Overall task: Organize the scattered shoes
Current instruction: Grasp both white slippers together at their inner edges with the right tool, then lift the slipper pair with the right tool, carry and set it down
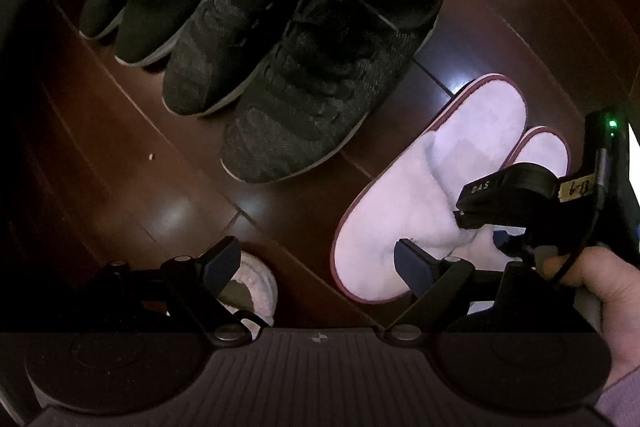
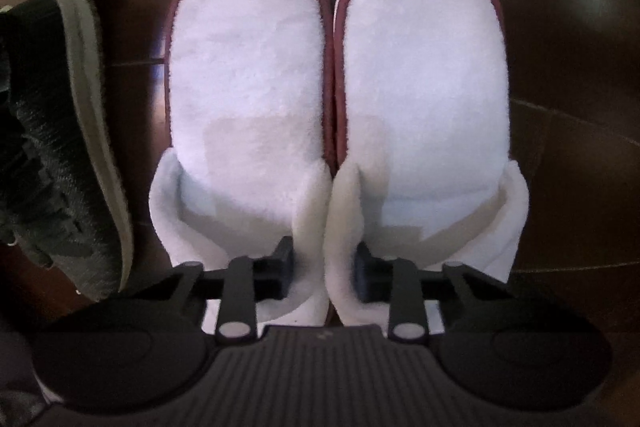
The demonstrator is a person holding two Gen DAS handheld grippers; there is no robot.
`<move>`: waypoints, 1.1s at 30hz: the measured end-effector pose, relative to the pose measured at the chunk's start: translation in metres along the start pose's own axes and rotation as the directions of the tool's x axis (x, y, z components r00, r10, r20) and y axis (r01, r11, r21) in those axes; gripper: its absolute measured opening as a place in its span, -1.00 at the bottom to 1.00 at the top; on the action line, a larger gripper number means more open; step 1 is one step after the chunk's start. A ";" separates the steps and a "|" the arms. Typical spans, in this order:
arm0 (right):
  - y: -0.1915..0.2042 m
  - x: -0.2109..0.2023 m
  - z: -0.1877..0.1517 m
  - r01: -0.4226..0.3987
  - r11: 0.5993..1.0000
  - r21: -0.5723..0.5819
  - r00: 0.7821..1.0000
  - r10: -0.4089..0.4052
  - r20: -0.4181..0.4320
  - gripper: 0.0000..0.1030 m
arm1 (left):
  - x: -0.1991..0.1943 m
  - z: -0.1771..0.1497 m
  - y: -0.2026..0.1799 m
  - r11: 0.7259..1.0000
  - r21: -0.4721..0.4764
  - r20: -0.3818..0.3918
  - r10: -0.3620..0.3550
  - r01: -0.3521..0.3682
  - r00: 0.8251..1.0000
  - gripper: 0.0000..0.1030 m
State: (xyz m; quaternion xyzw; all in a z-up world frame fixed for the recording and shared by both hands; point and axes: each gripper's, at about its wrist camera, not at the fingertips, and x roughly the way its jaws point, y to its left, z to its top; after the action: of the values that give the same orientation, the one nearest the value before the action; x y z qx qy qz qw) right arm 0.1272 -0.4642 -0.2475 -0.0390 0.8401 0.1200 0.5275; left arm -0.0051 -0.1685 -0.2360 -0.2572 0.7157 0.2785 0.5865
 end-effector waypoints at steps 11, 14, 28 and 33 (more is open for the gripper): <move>-0.041 0.004 -0.043 -0.090 0.992 0.084 0.990 0.079 0.118 -0.59 | -0.005 -0.011 -0.012 0.998 0.066 0.040 0.024 -0.026 0.999 0.71; -0.057 0.004 -0.056 -0.116 0.986 0.117 0.983 0.097 0.156 -0.59 | -0.008 -0.015 -0.018 0.995 0.089 0.055 0.030 -0.035 0.998 0.71; -0.184 -0.011 -0.136 -0.334 0.891 0.307 0.888 0.188 0.419 -0.60 | -0.026 -0.045 -0.057 0.970 0.236 0.196 0.002 -0.049 0.981 0.71; -0.249 -0.007 -0.166 -0.391 0.828 0.403 0.860 0.171 0.482 -0.60 | -0.033 -0.068 -0.090 0.931 0.364 0.228 -0.070 -0.019 0.971 0.71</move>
State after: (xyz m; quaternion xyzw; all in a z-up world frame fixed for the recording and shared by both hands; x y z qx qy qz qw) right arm 0.0327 -0.7462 -0.2123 0.2494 0.7031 -0.0119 0.6658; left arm 0.0156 -0.2790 -0.2017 -0.1185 0.6763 0.1623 0.7087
